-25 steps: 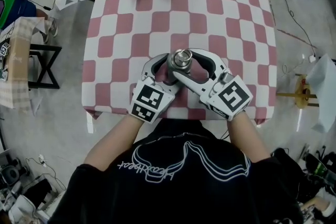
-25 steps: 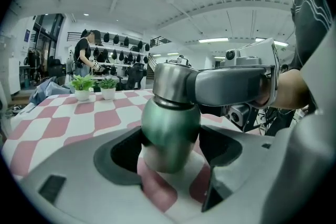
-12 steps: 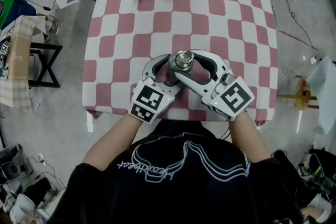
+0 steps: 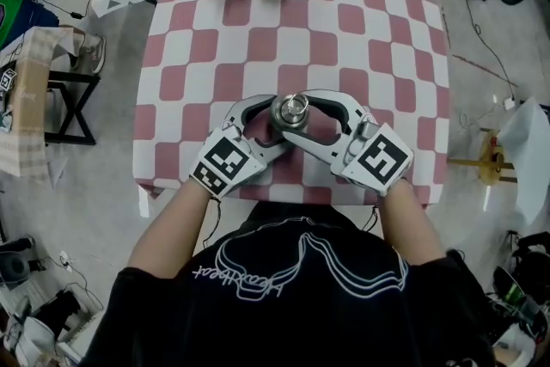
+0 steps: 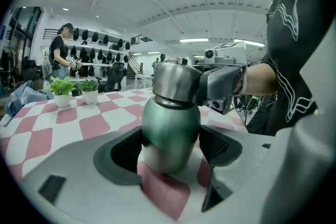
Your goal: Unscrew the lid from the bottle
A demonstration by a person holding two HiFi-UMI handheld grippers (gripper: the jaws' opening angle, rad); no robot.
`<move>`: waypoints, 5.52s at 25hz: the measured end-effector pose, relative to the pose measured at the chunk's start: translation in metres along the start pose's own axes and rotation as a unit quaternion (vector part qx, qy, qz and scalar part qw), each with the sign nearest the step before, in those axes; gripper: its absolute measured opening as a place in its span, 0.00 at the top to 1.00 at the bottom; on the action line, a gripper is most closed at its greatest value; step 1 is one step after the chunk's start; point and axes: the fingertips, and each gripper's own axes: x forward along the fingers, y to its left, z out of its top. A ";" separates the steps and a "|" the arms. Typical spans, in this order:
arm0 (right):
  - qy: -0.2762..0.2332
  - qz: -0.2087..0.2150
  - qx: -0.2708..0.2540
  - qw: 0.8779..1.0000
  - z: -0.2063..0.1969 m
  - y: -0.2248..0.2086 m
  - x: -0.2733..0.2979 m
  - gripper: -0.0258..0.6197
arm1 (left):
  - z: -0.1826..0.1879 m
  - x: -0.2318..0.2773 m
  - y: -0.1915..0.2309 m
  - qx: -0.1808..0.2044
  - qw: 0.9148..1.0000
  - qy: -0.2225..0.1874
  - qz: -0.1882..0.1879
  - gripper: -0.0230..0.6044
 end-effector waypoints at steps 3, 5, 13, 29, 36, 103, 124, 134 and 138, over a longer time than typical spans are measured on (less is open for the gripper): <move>0.013 0.029 -0.010 0.999 0.000 0.002 0.000 0.58 | 0.000 -0.001 -0.001 0.016 0.999 0.007 -0.030 0.41; 0.023 0.048 -0.018 0.998 -0.001 0.003 0.000 0.58 | 0.000 -0.002 -0.002 0.023 0.999 0.011 -0.045 0.41; 0.051 0.115 -0.044 0.991 -0.002 0.006 0.000 0.58 | -0.003 -0.002 -0.004 0.056 0.992 0.034 -0.108 0.41; 0.096 0.199 -0.078 0.972 -0.005 0.009 0.000 0.58 | -0.006 -0.004 -0.007 0.106 0.971 0.077 -0.202 0.41; 0.094 0.183 -0.078 0.975 -0.001 0.006 0.000 0.51 | -0.005 -0.002 -0.006 0.092 0.978 0.060 -0.177 0.41; 0.049 0.011 0.002 0.999 -0.002 0.009 0.003 0.58 | -0.012 -0.005 -0.010 0.072 0.986 0.056 -0.137 0.41; 0.080 0.052 -0.038 0.995 -0.004 0.011 0.006 0.58 | -0.016 -0.004 -0.011 0.090 0.972 0.094 -0.196 0.41; 0.048 0.014 -0.026 0.998 0.008 0.012 0.000 0.58 | 0.002 -0.033 -0.003 0.015 0.983 0.054 -0.172 0.41; 0.030 -0.025 -0.018 0.999 0.027 0.009 -0.011 0.58 | 0.022 -0.055 -0.001 -0.018 0.989 0.013 -0.149 0.41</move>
